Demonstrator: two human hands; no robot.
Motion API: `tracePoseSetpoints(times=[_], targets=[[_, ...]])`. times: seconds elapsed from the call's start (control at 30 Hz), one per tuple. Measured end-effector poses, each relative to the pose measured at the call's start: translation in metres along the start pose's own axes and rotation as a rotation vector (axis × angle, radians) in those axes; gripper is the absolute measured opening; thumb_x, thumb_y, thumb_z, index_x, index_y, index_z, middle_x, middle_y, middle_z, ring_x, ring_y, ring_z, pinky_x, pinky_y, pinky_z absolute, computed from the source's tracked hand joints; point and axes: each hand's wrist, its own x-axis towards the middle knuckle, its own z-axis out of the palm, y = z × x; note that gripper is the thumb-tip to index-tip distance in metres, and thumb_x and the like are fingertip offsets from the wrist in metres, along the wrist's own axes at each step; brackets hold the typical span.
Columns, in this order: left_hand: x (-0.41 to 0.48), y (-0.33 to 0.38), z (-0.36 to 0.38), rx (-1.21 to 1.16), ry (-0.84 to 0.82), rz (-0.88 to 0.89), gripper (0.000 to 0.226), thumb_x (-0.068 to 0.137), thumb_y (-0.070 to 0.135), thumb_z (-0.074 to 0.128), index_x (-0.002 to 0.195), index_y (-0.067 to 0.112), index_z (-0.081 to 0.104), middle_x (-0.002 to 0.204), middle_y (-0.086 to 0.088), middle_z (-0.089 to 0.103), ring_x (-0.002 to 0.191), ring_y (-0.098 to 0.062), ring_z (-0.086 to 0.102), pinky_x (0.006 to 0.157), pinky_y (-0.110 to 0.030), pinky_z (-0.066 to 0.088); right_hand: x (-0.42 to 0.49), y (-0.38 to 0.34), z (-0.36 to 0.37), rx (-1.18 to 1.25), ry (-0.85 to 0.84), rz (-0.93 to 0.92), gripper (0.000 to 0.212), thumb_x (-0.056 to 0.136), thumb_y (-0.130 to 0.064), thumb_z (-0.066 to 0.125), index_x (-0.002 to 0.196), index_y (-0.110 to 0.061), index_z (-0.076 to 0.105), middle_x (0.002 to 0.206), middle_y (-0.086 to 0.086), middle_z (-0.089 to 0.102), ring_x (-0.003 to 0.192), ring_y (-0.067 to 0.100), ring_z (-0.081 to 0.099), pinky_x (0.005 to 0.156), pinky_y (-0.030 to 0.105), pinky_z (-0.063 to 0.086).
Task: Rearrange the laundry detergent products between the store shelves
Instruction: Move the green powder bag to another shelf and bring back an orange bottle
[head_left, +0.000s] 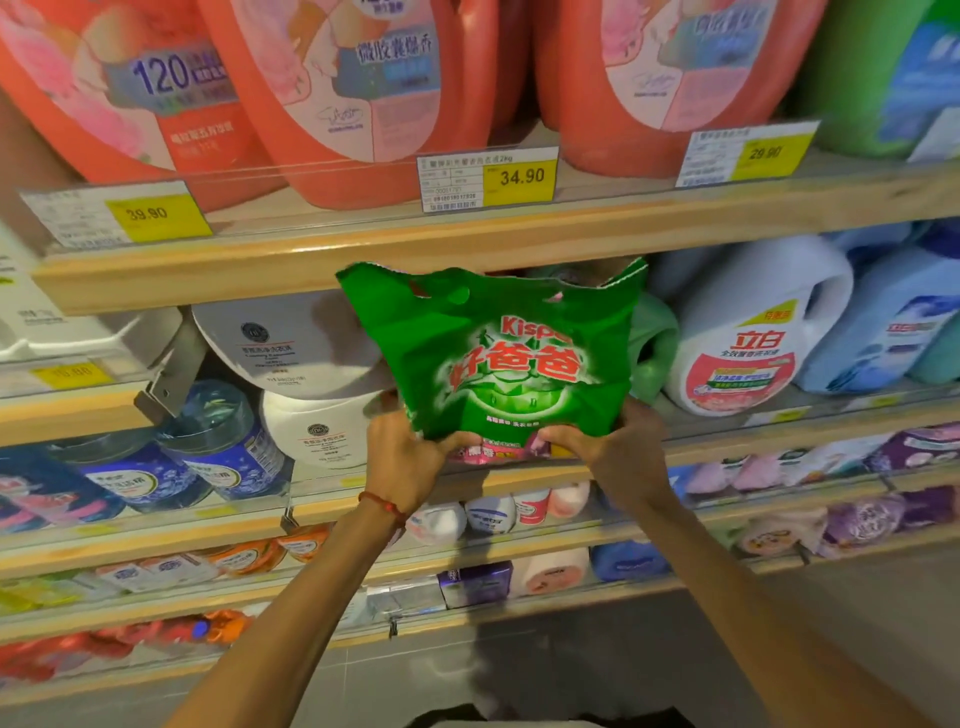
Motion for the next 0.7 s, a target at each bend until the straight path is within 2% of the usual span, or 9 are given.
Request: tracePoseSetpoints(times=[0.07,0.13,0.2,0.27,0.33,0.4,0.47,0.6,0.7], targets=[[0.001,0.016,0.005,-0.018,-0.041,0.018,0.045,0.058,0.032,0.097,0.09,0.006,0.079,0.081,-0.017,0.078,0.073,-0.031,0.074,0.064,-0.05,0.062,-0.002,-0.007,-0.016,0.052,0.036,0.019,0.033,0.066,-0.005,0.094,0.087,-0.023,0.077,0.081,-0.018,0.08,0.076,0.003,0.076,0.068,0.018,0.059],[0.002,0.03,0.014,0.029,-0.112,0.047,0.046,0.06,0.045,0.092,0.082,0.007,0.079,0.072,-0.015,0.076,0.065,-0.029,0.072,0.058,-0.046,0.06,-0.006,-0.009,-0.035,0.075,0.074,0.033,0.028,0.067,-0.004,0.092,0.088,-0.014,0.078,0.079,-0.013,0.08,0.073,0.008,0.075,0.068,0.026,0.061],[0.003,0.044,0.024,0.016,-0.18,0.046,0.052,0.059,0.062,0.085,0.082,0.016,0.081,0.069,-0.002,0.077,0.057,-0.005,0.066,0.055,-0.034,0.056,-0.013,-0.009,-0.055,0.063,0.112,0.05,0.026,0.069,-0.001,0.092,0.087,-0.013,0.079,0.076,-0.015,0.08,0.071,0.006,0.074,0.066,0.025,0.06],[0.003,0.059,0.038,-0.067,-0.235,0.01,0.06,0.054,0.072,0.083,0.097,0.031,0.08,0.077,0.015,0.077,0.067,0.006,0.067,0.062,-0.025,0.055,-0.02,-0.009,-0.076,0.042,0.154,0.088,0.031,0.071,-0.001,0.091,0.078,-0.028,0.079,0.069,-0.017,0.077,0.064,0.0,0.069,0.061,0.016,0.054],[0.001,0.069,0.056,-0.137,-0.304,0.008,0.063,0.055,0.069,0.08,0.113,0.044,0.069,0.091,0.019,0.078,0.083,0.003,0.071,0.076,-0.029,0.06,-0.027,-0.008,-0.095,0.038,0.211,0.123,0.038,0.072,-0.001,0.091,0.064,-0.035,0.077,0.06,-0.018,0.072,0.056,-0.004,0.063,0.055,0.012,0.048],[-0.003,0.078,0.077,-0.193,-0.382,0.007,0.061,0.057,0.067,0.082,0.11,0.037,0.075,0.095,0.008,0.081,0.088,-0.012,0.076,0.079,-0.042,0.062,-0.034,-0.004,-0.116,0.046,0.269,0.139,0.04,0.073,0.002,0.089,0.065,-0.036,0.078,0.063,-0.019,0.074,0.058,-0.006,0.065,0.056,0.011,0.05],[-0.008,0.089,0.099,-0.238,-0.443,-0.008,0.062,0.056,0.069,0.083,0.105,0.03,0.08,0.094,0.004,0.081,0.087,-0.018,0.077,0.079,-0.047,0.061,-0.043,0.0,-0.138,0.073,0.328,0.155,0.033,0.074,0.004,0.088,0.071,-0.028,0.081,0.067,-0.013,0.078,0.061,0.0,0.071,0.058,0.018,0.055],[-0.018,0.118,0.147,-0.393,-0.592,-0.06,0.061,0.065,0.051,0.09,0.117,0.022,0.075,0.11,0.006,0.079,0.105,-0.015,0.074,0.09,-0.039,0.061,-0.063,0.008,-0.184,0.087,0.439,0.239,0.011,0.077,0.003,0.087,0.085,-0.004,0.083,0.076,0.006,0.081,0.07,0.021,0.075,0.069,0.038,0.062],[-0.029,0.145,0.194,-0.508,-0.784,-0.188,0.058,0.066,0.02,0.094,0.119,0.019,0.072,0.112,0.004,0.079,0.107,-0.016,0.074,0.084,-0.026,0.061,-0.076,0.017,-0.228,0.084,0.492,0.281,0.006,0.078,0.004,0.085,0.082,0.002,0.08,0.081,0.017,0.08,0.077,0.034,0.076,0.079,0.049,0.063]])
